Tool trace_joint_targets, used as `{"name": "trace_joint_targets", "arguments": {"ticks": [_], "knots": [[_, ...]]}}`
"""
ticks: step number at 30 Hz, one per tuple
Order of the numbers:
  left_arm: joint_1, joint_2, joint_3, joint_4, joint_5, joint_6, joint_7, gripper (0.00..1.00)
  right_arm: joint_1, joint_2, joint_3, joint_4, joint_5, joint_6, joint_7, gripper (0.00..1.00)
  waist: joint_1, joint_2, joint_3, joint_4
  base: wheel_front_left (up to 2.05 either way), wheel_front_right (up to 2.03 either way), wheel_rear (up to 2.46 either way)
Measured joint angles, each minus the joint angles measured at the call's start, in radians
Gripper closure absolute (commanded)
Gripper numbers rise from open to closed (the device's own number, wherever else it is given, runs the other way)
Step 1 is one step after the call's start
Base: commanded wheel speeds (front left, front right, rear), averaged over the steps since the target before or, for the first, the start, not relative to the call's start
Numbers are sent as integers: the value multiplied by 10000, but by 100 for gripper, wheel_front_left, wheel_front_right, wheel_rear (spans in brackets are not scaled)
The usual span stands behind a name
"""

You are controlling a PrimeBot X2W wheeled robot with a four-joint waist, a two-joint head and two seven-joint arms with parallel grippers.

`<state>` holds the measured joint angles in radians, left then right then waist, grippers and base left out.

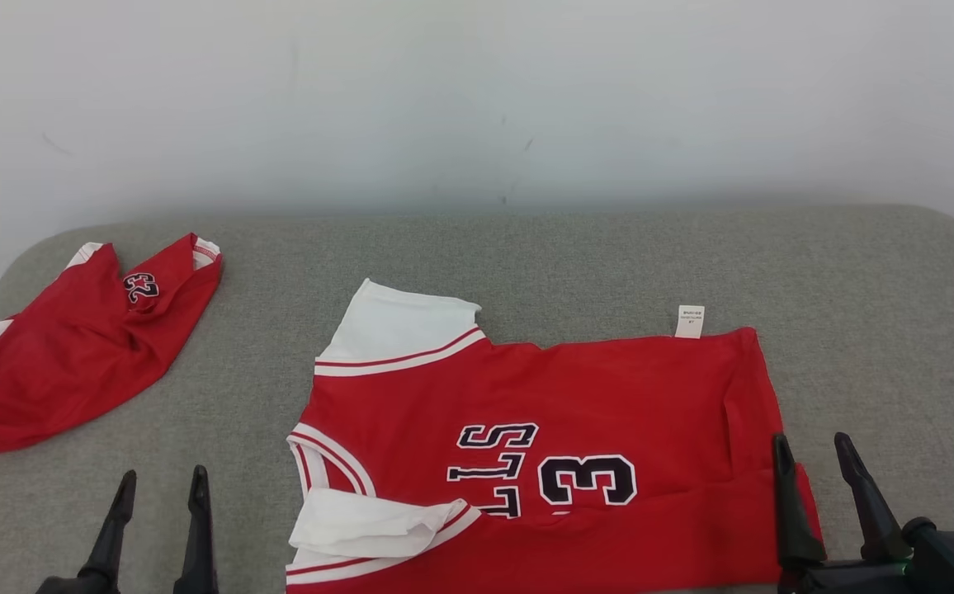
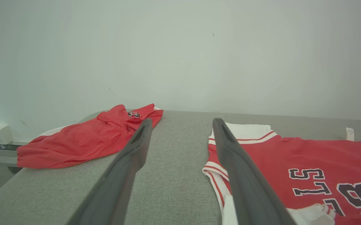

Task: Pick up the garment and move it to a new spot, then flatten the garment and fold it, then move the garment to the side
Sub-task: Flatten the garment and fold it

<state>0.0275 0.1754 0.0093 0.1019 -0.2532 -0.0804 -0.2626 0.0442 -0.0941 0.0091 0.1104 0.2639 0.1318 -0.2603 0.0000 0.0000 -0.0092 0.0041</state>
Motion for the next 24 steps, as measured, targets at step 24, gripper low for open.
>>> {"name": "trace_joint_targets", "arguments": {"ticks": [24], "knots": [[186, -295, 297, 433, 336, -259, 0, 0, 199, 77, -282, 384, -113, 0, -35, 0, 0, 0, 60, 47, 0, 0, 0]]}}
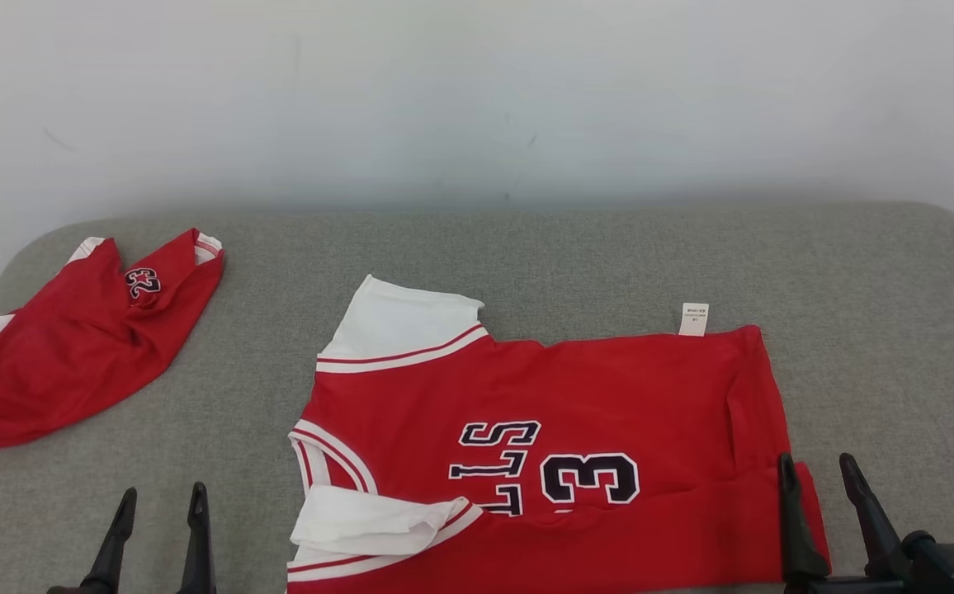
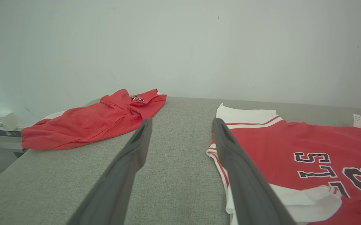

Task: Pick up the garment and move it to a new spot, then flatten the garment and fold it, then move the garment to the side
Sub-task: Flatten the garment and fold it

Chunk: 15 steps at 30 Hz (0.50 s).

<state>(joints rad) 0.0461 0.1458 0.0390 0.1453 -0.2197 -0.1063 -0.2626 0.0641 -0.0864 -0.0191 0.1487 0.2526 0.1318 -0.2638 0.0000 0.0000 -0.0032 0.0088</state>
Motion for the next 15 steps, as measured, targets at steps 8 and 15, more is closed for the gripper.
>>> {"name": "trace_joint_targets", "arguments": {"ticks": [8, 15], "knots": [[-1240, 485, -119, 527, 13, -96, 54, 0, -1303, -497, 61, 970, 96, 0, 253, 0, 1, 0, 425, -96, 0, 0, 0], [-3518, 1310, -650, 1078, -332, -184, 639, 0, -3174, -729, -25, 1933, 8, 0, 665, 0, 2, 0, 1183, -206, 0, 0, 0]]}}
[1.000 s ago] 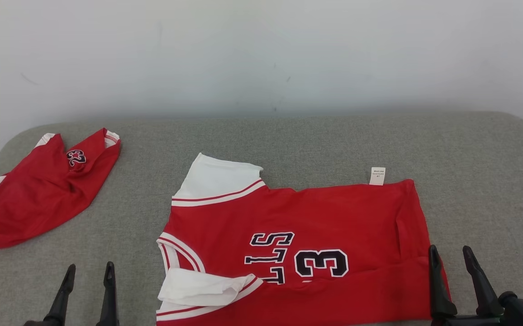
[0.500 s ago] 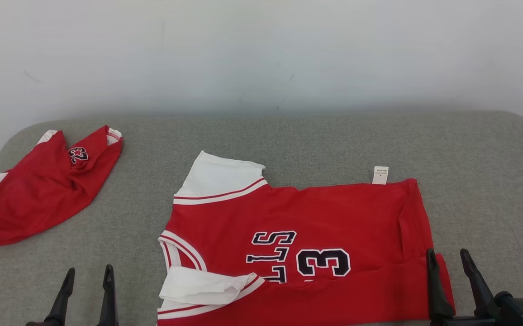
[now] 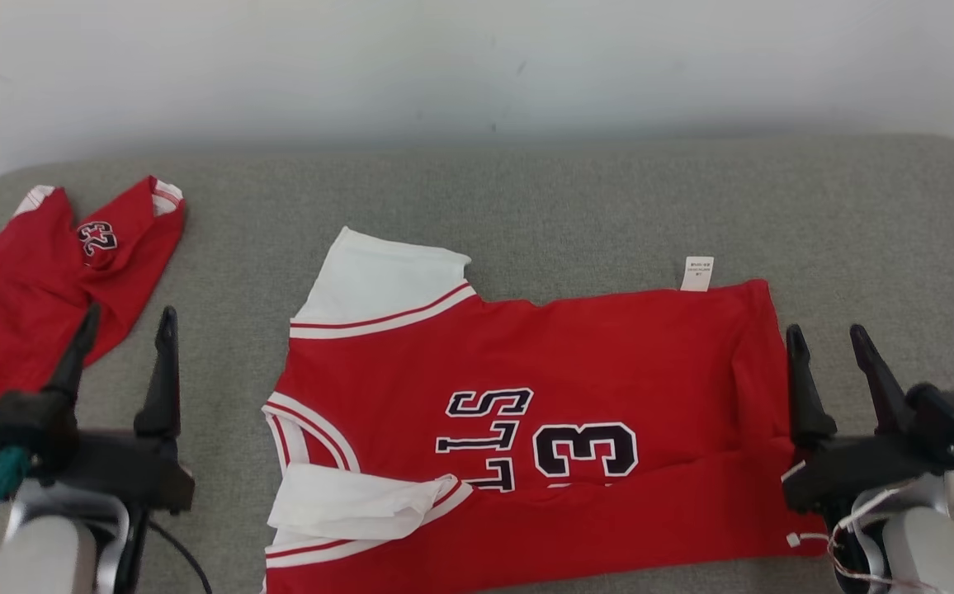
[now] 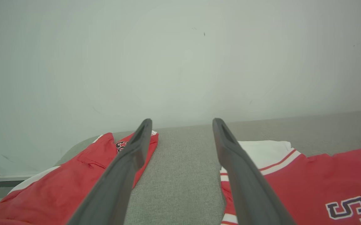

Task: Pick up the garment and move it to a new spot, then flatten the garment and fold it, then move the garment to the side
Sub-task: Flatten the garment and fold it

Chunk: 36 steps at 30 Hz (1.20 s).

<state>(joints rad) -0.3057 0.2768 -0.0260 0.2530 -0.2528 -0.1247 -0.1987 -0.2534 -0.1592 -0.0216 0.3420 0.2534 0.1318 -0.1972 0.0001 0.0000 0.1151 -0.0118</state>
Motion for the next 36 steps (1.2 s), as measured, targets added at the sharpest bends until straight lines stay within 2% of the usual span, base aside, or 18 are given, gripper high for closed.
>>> {"name": "trace_joint_targets", "arguments": {"ticks": [3, 16, 25, 36], "knots": [[-1112, 437, -334, 322, -314, -48, 353, 0, -912, -19, 136, 523, -67, 0, 359, 0, 1, 0, 445, -58, 0, 0, 0], [-4925, 2313, -2982, 1848, -2359, -65, 1749, 0, -4231, 58, 543, 2569, -378, 0, 1220, 0, 2, 2, 2396, -638, 0, 0, 0], [-6238, 3095, -4934, 2966, -3906, -65, 2723, 0, -5506, 460, 922, 3835, -533, 0, 2033, 0, 2, 2, 2974, -1473, 0, 0, 0], [-7411, 3503, -6573, 3940, -4880, -65, 3582, 0, -6318, 771, 1114, 4589, -489, 0, 2485, 0, 0, 2, 3358, -2022, 0, 0, 0]]}}
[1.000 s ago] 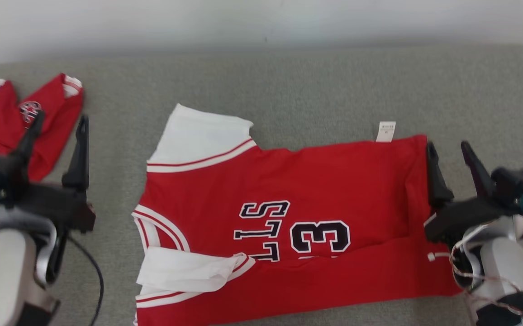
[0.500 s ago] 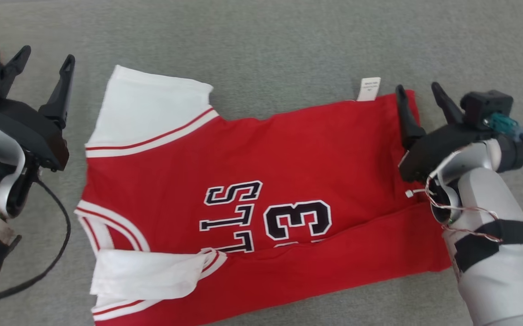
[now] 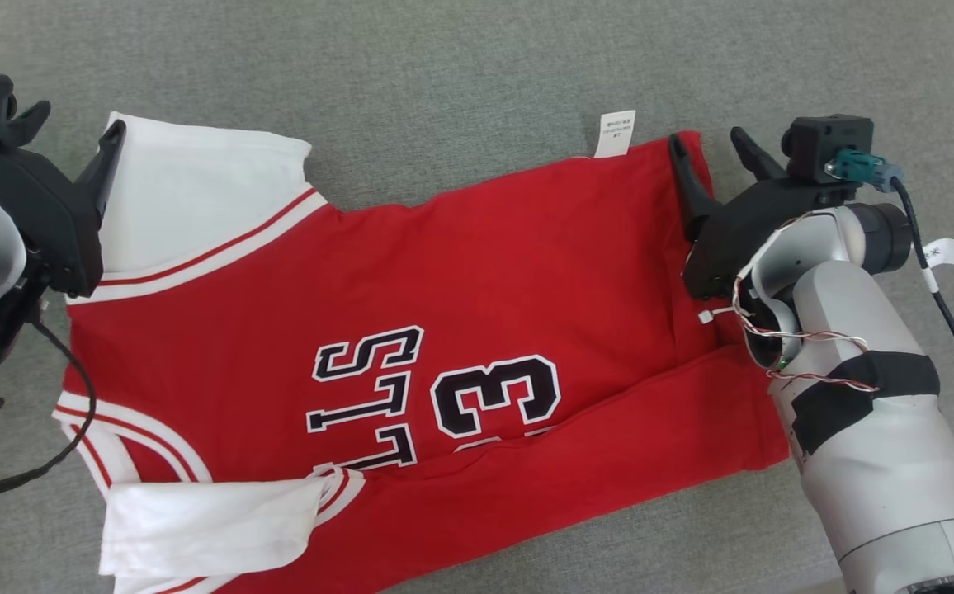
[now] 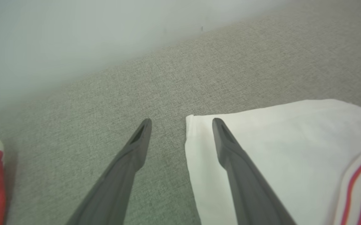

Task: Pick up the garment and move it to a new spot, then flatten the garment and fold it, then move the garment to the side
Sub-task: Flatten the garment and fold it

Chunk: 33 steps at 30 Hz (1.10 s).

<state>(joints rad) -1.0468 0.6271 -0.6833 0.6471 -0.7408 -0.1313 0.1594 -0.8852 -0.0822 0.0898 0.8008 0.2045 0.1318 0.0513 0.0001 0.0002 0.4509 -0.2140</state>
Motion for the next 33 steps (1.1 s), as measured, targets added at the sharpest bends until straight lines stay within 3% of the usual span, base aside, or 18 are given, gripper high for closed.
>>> {"name": "trace_joint_targets", "arguments": {"ticks": [17, 18, 19, 20, 21, 27, 33], "knots": [[-709, -19, -1547, 938, -1344, 2, 180, 0, -631, 265, 769, 765, 688, 0, 184, 0, -2, -2, 349, -251, 0, 0, 0], [-756, -31, -1626, 993, -1373, 2, 184, 2, -670, 265, 769, 823, 696, 0, 186, 11, -2, -1, 377, -254, 0, 0, 0], [-826, -31, -1762, 1018, -1377, 2, 224, 35, -704, 265, 769, 857, 744, 0, 174, 33, -2, -2, 406, -252, 0, 0, 0], [-864, -36, -1866, 995, -1417, 4, 245, 83, -755, 267, 775, 894, 769, 0, 144, 72, -2, -2, 432, -245, 0, 0, 0], [-890, -52, -1941, 966, -1517, 4, 265, 100, -808, 268, 763, 926, 769, 0, 79, 100, -2, -2, 456, -229, 0, 0, 0], [-991, -228, -2109, 1041, -1925, -2, -422, 100, -945, 270, 713, 1103, 740, 0, -627, 100, -1, -1, 485, -6, 0, 0, 0], [-933, -443, -2096, 963, -2031, -2, -1950, 100, -741, 134, 805, 1152, 859, 0, -1501, 100, -1, -2, 174, 231, 0, 0, 0]]}}
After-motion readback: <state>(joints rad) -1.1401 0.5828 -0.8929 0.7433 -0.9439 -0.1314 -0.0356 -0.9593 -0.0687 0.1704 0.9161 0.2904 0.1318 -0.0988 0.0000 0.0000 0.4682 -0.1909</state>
